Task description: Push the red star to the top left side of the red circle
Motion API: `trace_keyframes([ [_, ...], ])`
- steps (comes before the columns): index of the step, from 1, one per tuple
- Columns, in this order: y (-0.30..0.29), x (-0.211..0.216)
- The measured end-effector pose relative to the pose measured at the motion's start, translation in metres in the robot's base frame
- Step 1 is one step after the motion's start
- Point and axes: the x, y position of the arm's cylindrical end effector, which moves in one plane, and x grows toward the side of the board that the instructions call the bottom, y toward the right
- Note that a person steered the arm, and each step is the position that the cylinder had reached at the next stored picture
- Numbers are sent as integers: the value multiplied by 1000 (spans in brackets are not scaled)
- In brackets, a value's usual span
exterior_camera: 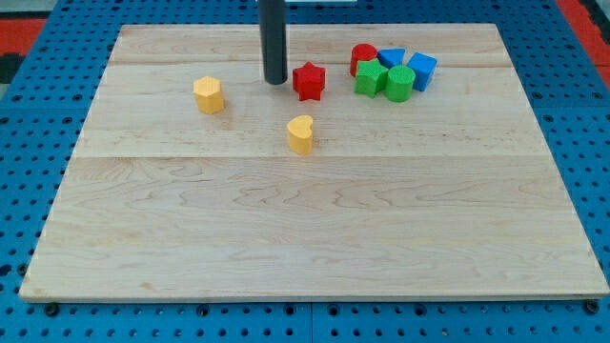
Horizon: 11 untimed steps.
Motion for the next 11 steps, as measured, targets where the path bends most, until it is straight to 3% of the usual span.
trace_keyframes([
  [2,58,32],
  [4,59,-55],
  [5,32,-67],
  [7,80,-124],
  [8,107,-126],
  [10,40,-106],
  [11,34,-89],
])
